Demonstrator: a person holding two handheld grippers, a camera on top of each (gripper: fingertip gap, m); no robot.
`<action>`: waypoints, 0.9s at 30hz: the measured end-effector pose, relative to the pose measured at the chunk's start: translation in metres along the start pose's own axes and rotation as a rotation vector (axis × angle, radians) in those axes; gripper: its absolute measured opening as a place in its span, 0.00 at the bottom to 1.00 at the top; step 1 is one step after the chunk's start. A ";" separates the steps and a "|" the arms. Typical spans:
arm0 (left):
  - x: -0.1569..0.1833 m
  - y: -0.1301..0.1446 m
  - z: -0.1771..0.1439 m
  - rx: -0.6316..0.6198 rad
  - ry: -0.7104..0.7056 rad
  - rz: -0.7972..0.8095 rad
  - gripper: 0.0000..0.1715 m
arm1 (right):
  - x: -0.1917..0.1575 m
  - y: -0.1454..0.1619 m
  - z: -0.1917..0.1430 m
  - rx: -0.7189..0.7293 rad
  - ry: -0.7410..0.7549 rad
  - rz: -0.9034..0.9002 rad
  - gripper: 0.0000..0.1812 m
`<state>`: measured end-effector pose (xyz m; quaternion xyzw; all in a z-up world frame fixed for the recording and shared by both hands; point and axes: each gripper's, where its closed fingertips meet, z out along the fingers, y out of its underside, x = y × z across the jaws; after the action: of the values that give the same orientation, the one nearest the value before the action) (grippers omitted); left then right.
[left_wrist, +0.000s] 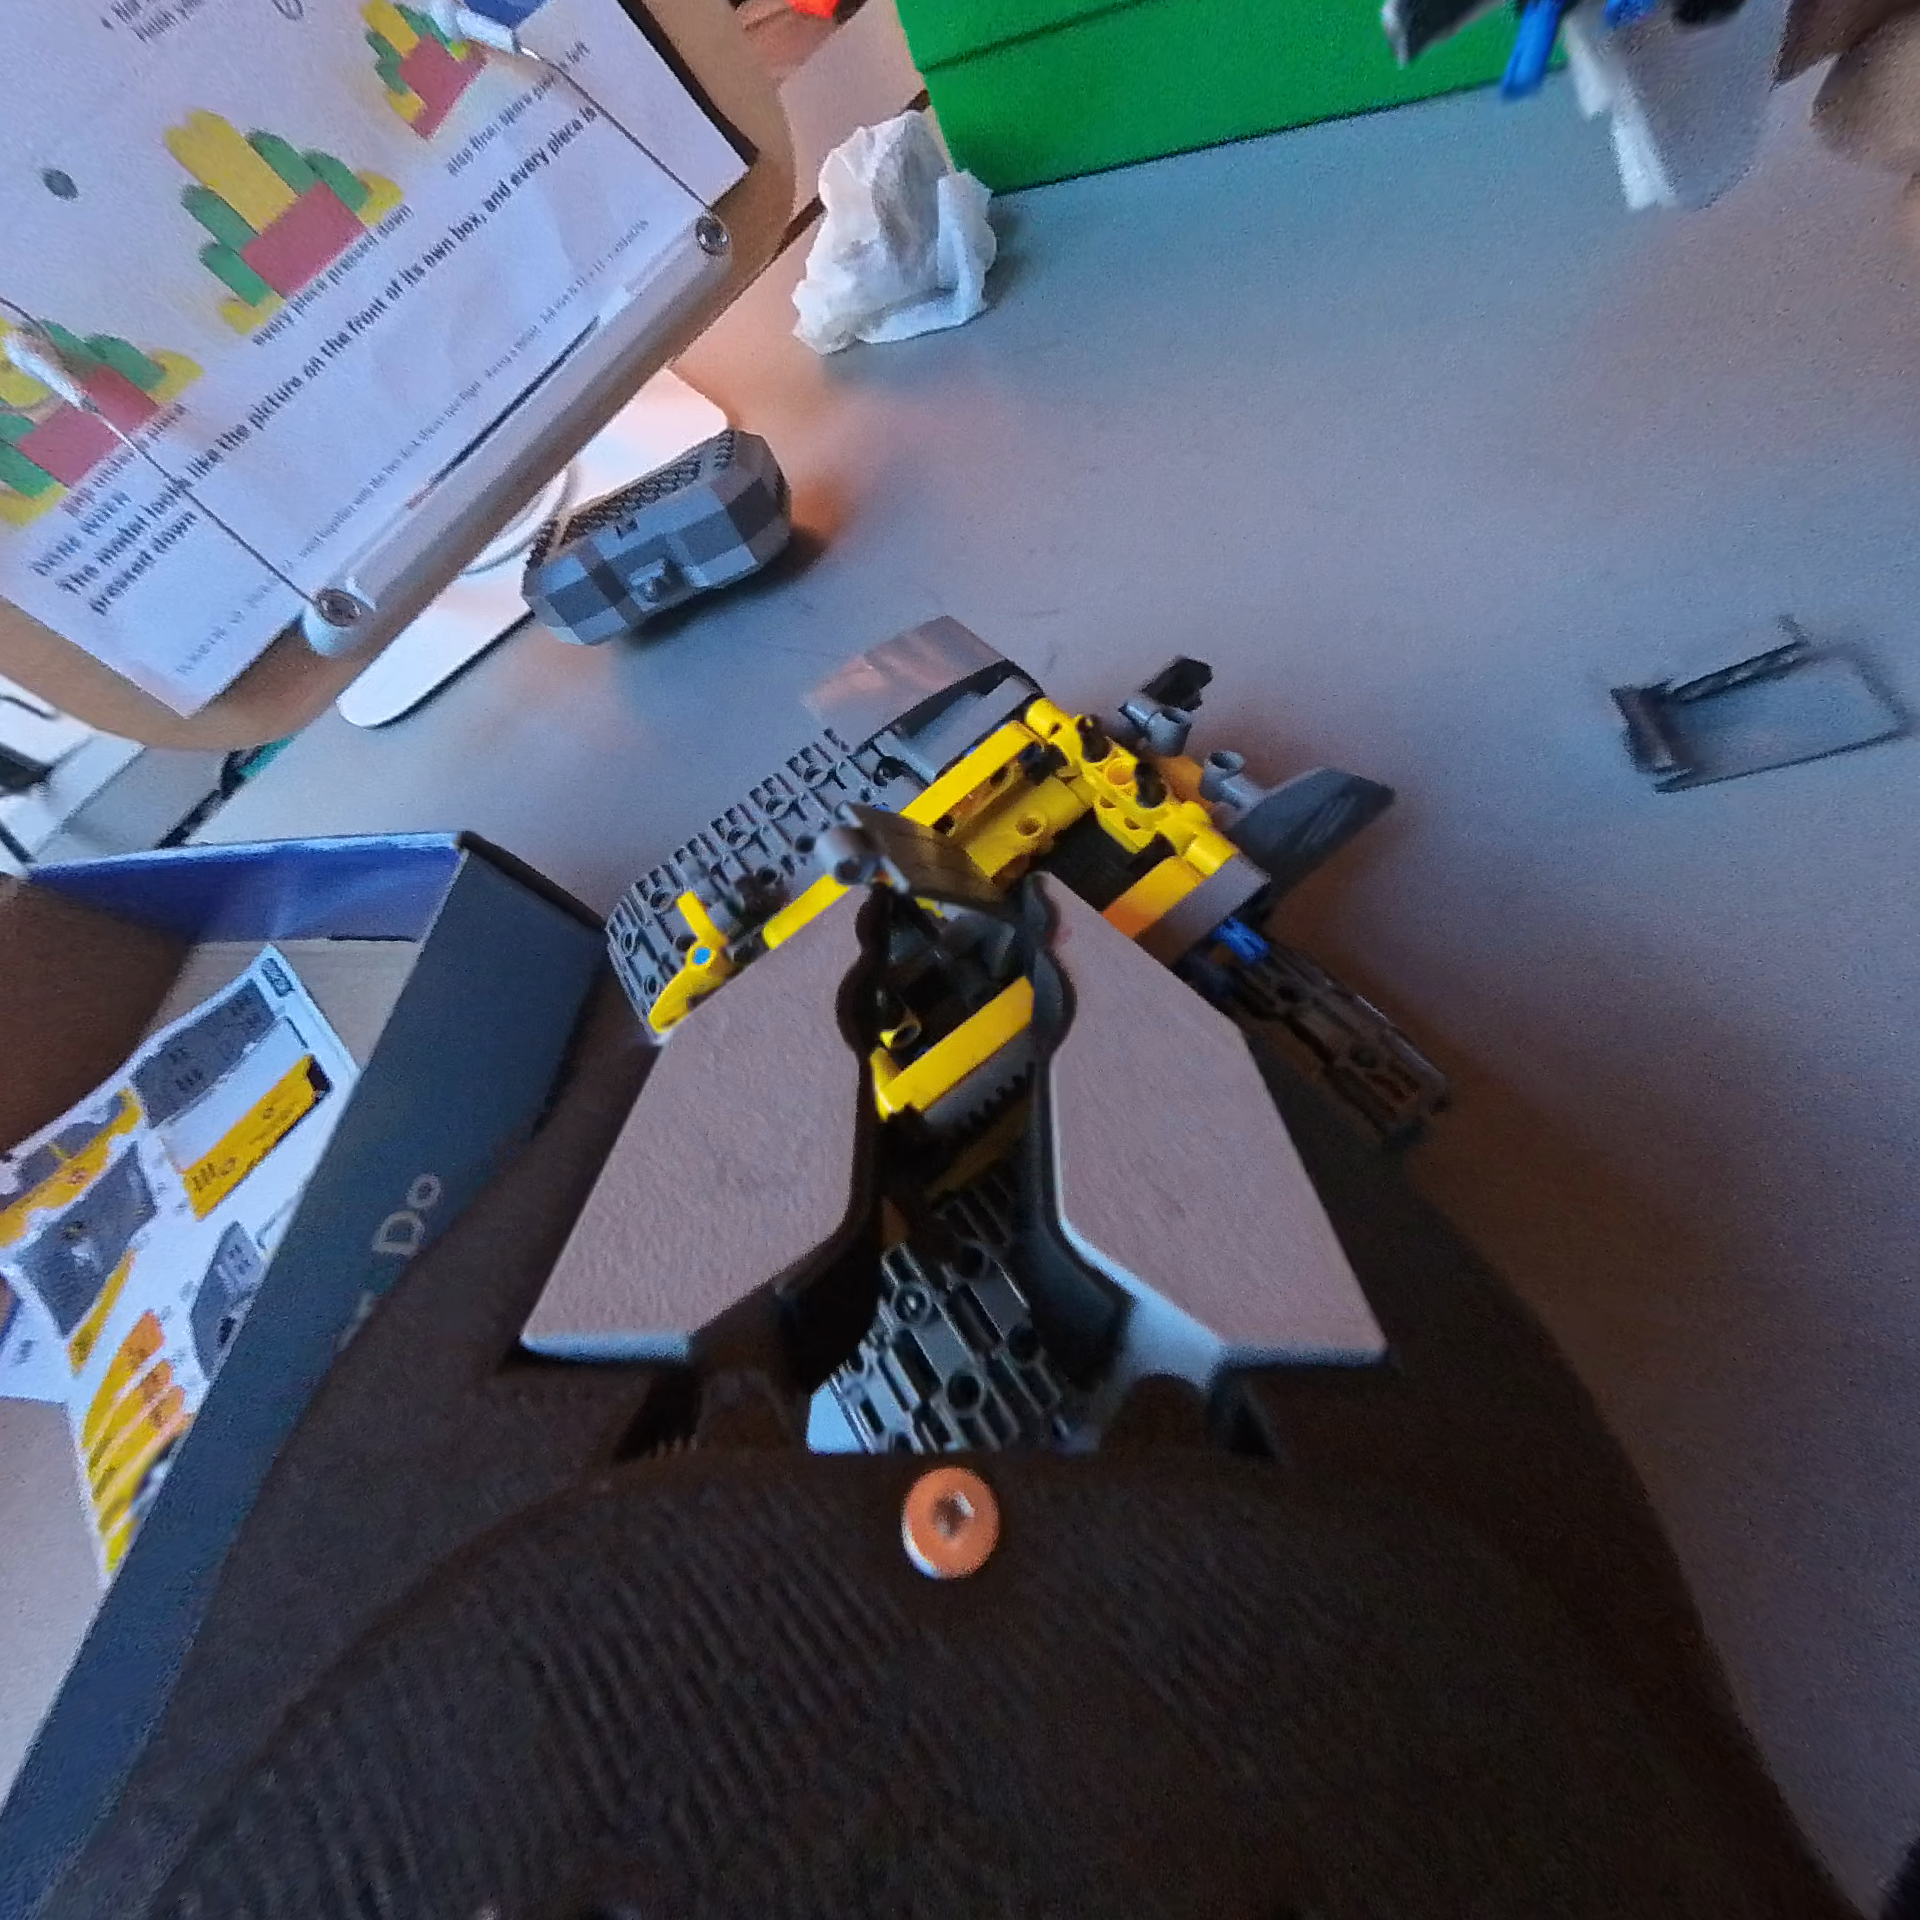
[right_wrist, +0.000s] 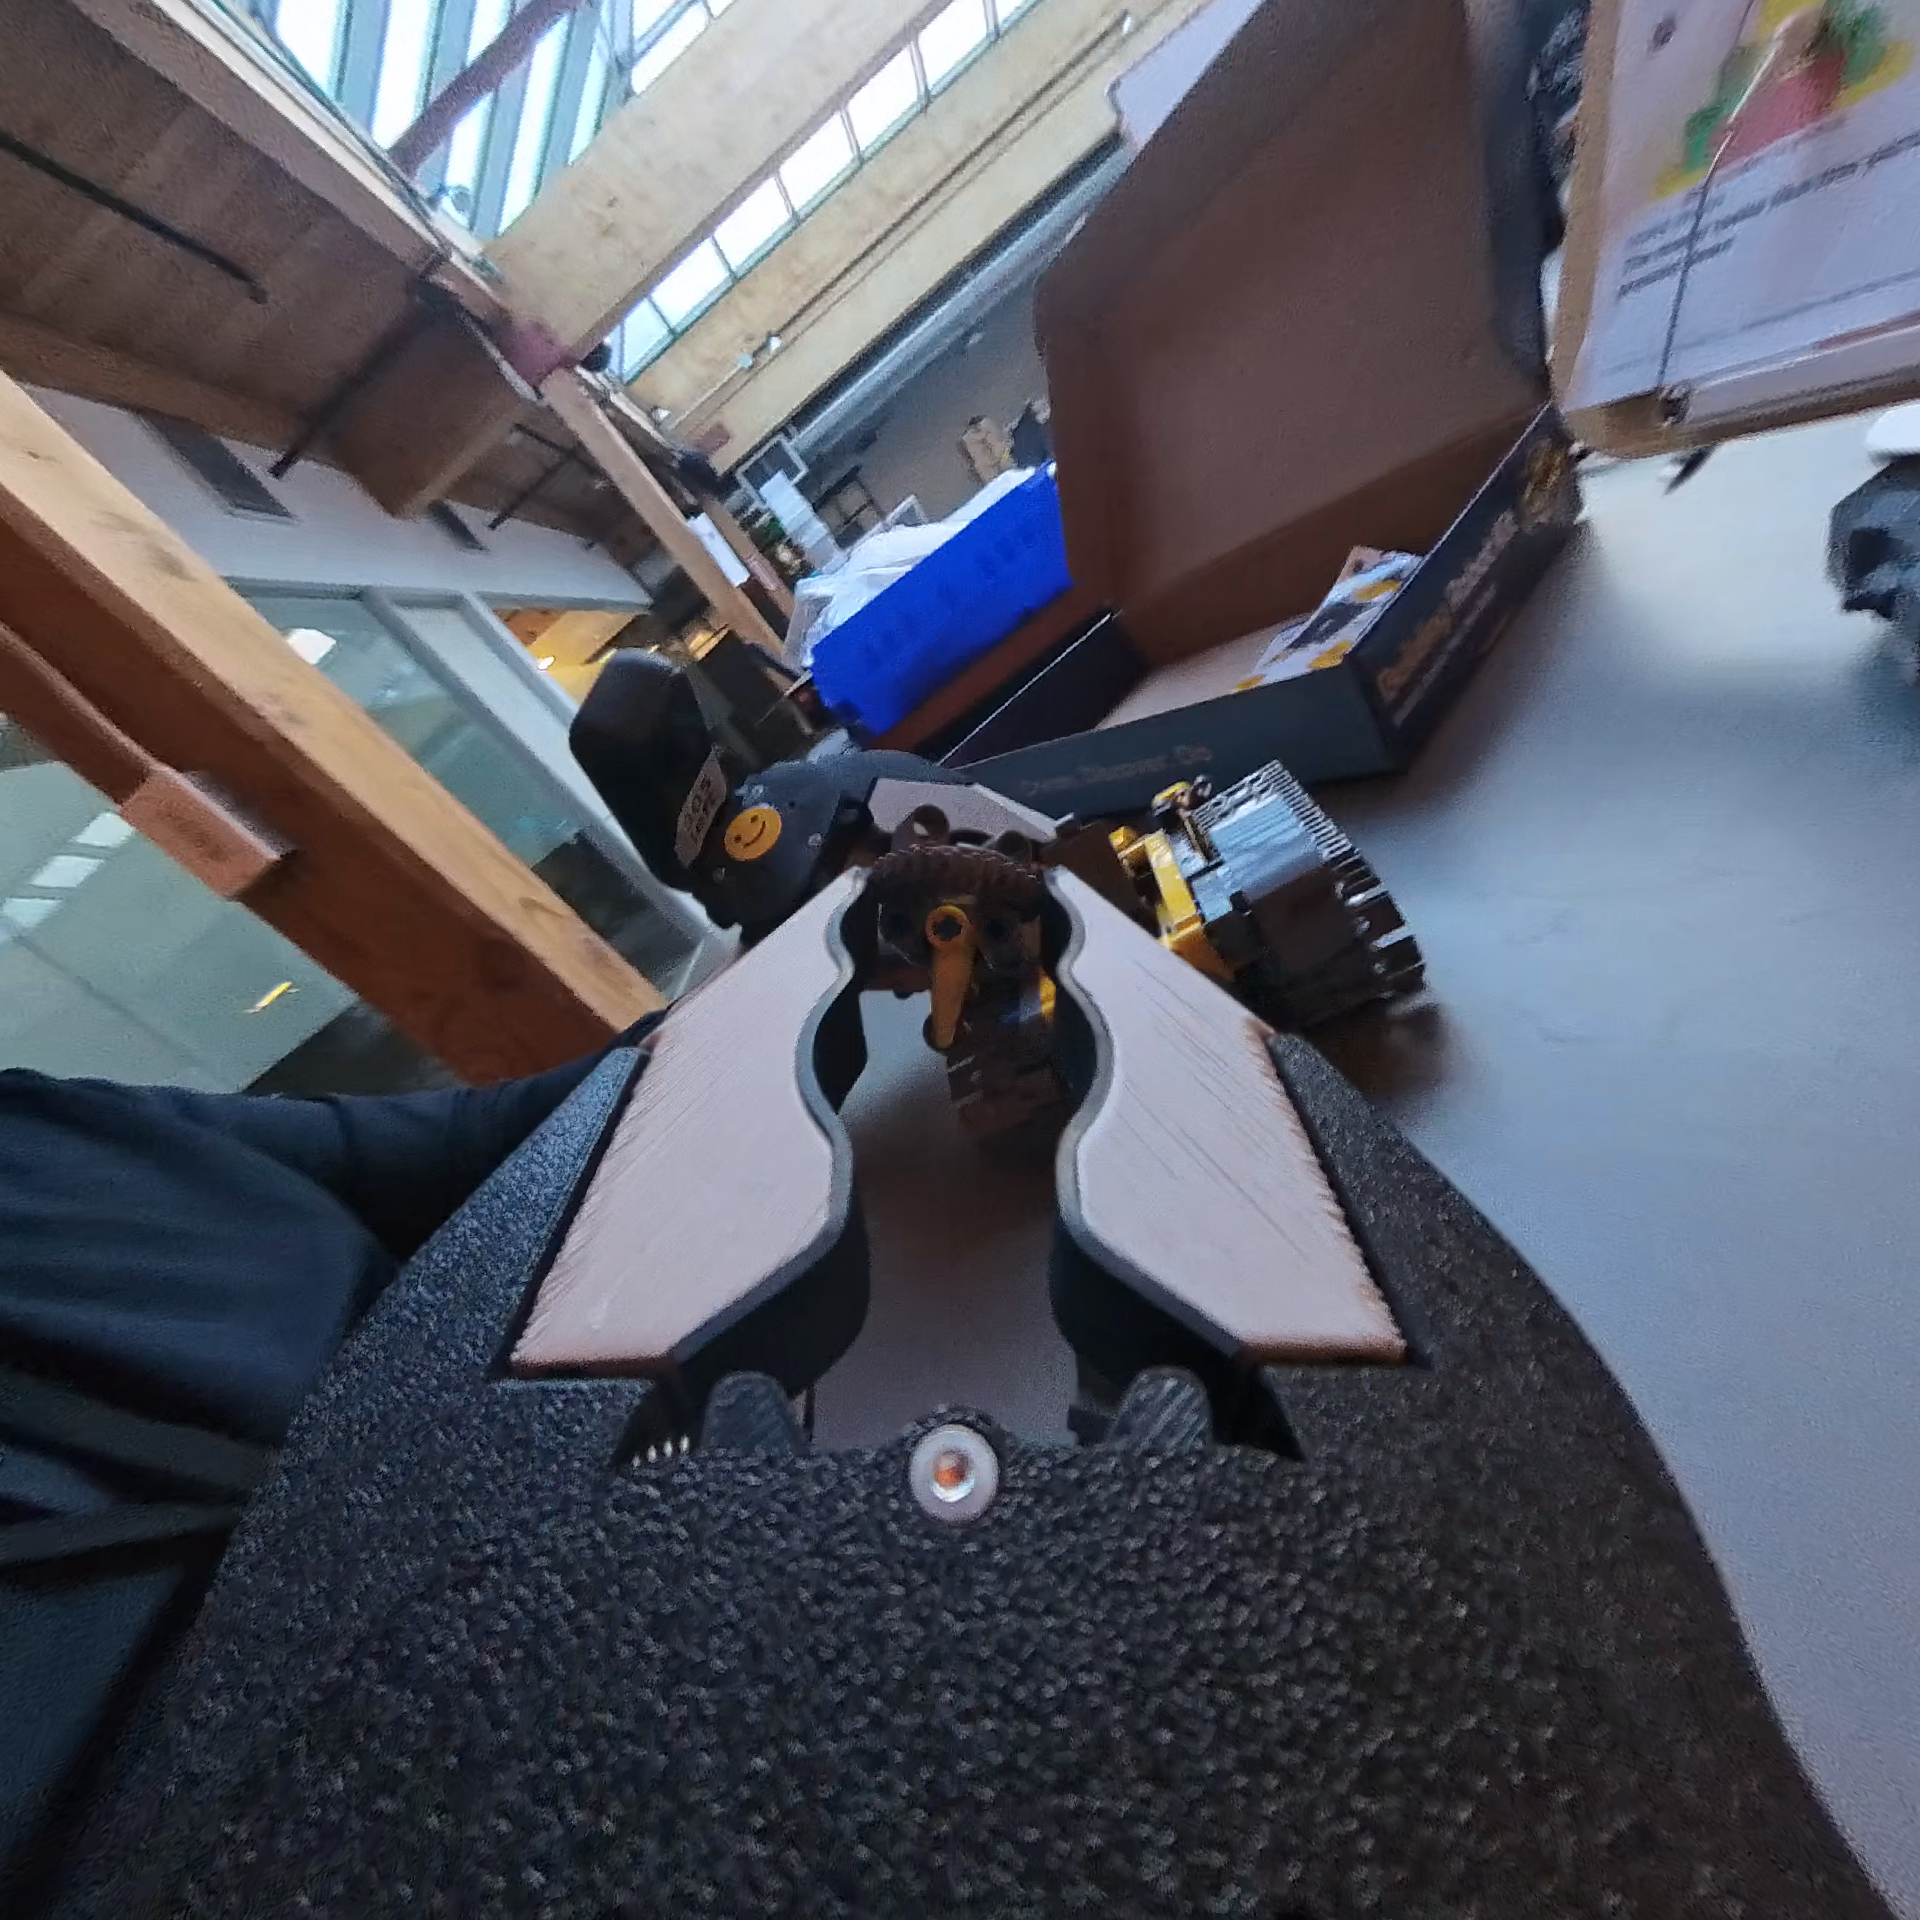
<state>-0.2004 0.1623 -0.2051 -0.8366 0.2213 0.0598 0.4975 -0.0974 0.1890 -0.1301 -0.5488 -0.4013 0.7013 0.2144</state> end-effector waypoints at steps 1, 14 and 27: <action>0.001 -0.001 -0.003 0.007 0.016 -0.025 0.15 | 0.002 0.002 0.000 -0.019 -0.010 0.021 0.16; 0.066 -0.080 -0.047 0.251 0.161 0.076 0.21 | -0.034 0.013 0.023 -0.078 -0.148 0.119 0.16; 0.071 -0.101 -0.052 0.365 0.080 0.104 0.06 | -0.045 0.009 0.040 0.095 -0.026 0.121 0.16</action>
<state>-0.0996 0.1364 -0.1207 -0.7216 0.2911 0.0113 0.6281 -0.1195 0.1371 -0.1071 -0.5522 -0.3366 0.7381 0.1922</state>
